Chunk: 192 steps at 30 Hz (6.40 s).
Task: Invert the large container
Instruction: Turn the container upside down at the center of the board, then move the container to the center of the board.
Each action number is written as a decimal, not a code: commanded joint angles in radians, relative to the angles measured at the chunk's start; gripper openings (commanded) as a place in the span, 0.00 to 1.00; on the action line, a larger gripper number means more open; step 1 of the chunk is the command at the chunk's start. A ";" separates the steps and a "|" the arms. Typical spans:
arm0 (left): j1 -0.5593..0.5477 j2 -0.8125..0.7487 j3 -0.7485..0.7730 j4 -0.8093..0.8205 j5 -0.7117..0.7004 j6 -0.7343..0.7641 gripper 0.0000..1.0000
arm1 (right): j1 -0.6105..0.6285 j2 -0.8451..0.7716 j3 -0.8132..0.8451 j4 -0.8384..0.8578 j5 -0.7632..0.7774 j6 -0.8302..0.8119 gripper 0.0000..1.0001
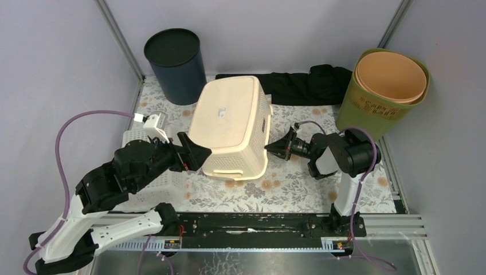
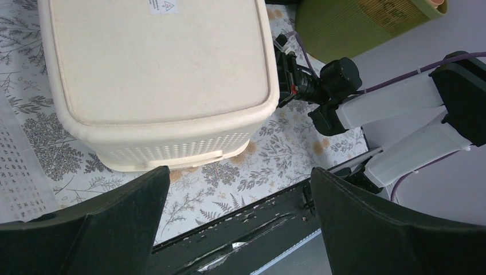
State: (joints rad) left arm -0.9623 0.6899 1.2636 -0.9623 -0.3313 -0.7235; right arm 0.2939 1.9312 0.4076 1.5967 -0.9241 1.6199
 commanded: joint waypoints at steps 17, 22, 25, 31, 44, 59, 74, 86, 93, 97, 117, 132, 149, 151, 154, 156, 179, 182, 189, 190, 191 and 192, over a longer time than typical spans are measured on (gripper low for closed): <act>0.002 0.023 -0.023 0.069 0.012 -0.002 1.00 | -0.042 0.043 0.011 0.091 0.075 -0.041 0.00; 0.001 0.017 -0.034 0.072 0.012 -0.005 1.00 | -0.044 0.097 0.028 0.097 0.143 -0.050 0.00; 0.001 0.013 -0.041 0.075 0.010 -0.005 1.00 | -0.043 0.121 0.039 0.095 0.170 -0.058 0.00; 0.002 0.023 -0.076 0.095 0.007 -0.004 1.00 | -0.054 0.151 0.054 0.096 0.227 -0.071 0.00; 0.002 0.130 -0.241 0.277 0.071 -0.018 1.00 | -0.061 0.134 0.000 0.099 0.356 -0.135 0.00; 0.078 0.275 -0.370 0.488 0.078 -0.014 1.00 | -0.067 0.140 -0.026 0.103 0.357 -0.151 0.00; 0.382 0.532 -0.431 0.752 0.329 0.028 1.00 | -0.068 0.104 -0.058 0.105 0.349 -0.170 0.00; 0.506 0.803 -0.270 0.834 0.427 0.050 1.00 | -0.068 0.139 0.007 0.107 0.327 -0.144 0.00; 0.535 0.970 -0.129 0.840 0.452 0.052 1.00 | -0.067 0.182 0.081 0.104 0.320 -0.115 0.00; 0.561 1.025 -0.059 0.833 0.458 0.056 1.00 | -0.067 0.228 0.139 0.100 0.325 -0.094 0.00; 0.680 1.241 0.232 0.824 0.523 0.019 1.00 | 0.039 0.343 0.629 -0.310 0.363 -0.166 0.16; 0.725 1.011 0.120 0.788 0.538 0.044 1.00 | 0.053 0.484 0.915 -0.516 0.290 -0.204 0.25; 0.774 0.601 0.286 0.469 0.476 0.158 1.00 | 0.048 -0.066 0.548 -0.758 0.145 -0.442 0.86; 0.776 0.580 0.274 0.454 0.472 0.164 1.00 | 0.048 -0.130 0.542 -0.883 0.146 -0.534 0.88; 0.775 0.545 0.256 0.411 0.489 0.174 1.00 | 0.048 -0.240 0.542 -1.070 0.150 -0.650 0.88; 0.775 0.501 0.219 0.396 0.497 0.180 1.00 | 0.049 -0.334 0.533 -1.198 0.165 -0.730 0.89; 0.775 0.084 -0.138 -0.111 0.214 0.007 1.00 | 0.627 -0.387 0.449 -1.220 0.391 -0.745 0.75; 0.775 0.054 -0.157 -0.218 0.157 -0.080 1.00 | 0.630 -0.307 0.466 -1.136 0.361 -0.701 0.74; 0.776 0.089 -0.185 -0.466 0.049 -0.317 1.00 | 0.631 -0.171 0.544 -1.103 0.303 -0.689 0.73; 0.777 0.113 -0.187 -0.487 0.041 -0.327 1.00 | 0.630 -0.157 0.556 -1.101 0.295 -0.689 0.73; 0.775 0.123 -0.196 -0.491 0.040 -0.328 1.00 | 0.630 -0.146 0.565 -1.095 0.288 -0.688 0.73; 0.775 0.123 -0.212 -0.491 0.048 -0.341 1.00 | 0.630 -0.136 0.571 -1.086 0.279 -0.685 0.73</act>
State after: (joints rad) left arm -0.1944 0.7689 1.0847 -1.3296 -0.2203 -0.9417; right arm 0.9226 1.7714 0.9108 0.4175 -0.5877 0.9180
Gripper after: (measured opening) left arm 1.001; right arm 0.731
